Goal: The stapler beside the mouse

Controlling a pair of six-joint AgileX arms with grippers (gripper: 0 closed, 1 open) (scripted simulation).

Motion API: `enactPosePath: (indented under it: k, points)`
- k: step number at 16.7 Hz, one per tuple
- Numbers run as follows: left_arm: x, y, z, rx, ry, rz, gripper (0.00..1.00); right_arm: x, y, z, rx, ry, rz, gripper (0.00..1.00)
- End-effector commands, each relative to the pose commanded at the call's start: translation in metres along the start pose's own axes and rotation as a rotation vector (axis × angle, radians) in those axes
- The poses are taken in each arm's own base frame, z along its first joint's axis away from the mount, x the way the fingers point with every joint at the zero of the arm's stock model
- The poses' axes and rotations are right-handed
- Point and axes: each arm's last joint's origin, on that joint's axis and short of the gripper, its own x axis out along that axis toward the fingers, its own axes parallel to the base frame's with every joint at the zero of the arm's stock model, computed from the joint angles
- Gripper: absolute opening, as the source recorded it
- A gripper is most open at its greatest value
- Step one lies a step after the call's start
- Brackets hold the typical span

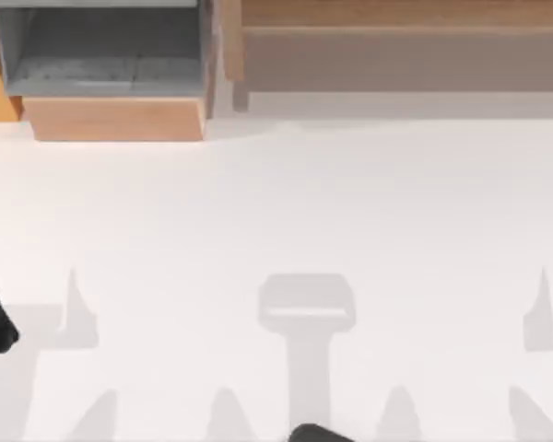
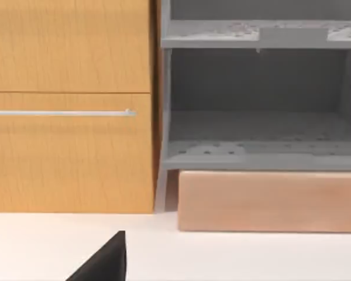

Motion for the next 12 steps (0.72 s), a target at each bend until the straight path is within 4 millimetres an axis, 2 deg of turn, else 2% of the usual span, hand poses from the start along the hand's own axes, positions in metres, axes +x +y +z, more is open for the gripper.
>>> enactPosePath:
  k: [3, 6, 9, 12]
  points:
    - [0.000, 0.000, 0.000, 0.000, 0.000, 0.000, 1.00, 0.000, 0.000, 0.002, -0.005, 0.009, -0.003, 1.00]
    - [0.000, 0.000, 0.000, 0.000, 0.000, 0.000, 1.00, 0.002, -0.004, 0.015, -0.041, 0.089, -0.033, 1.00]
    - [0.000, 0.000, 0.000, 0.000, 0.000, 0.000, 1.00, 0.011, -0.011, 0.035, -0.095, 0.259, -0.082, 1.00]
    - [0.000, 0.000, 0.000, 0.000, 0.000, 0.000, 1.00, 0.035, -0.024, 0.048, -0.141, 0.529, -0.119, 1.00]
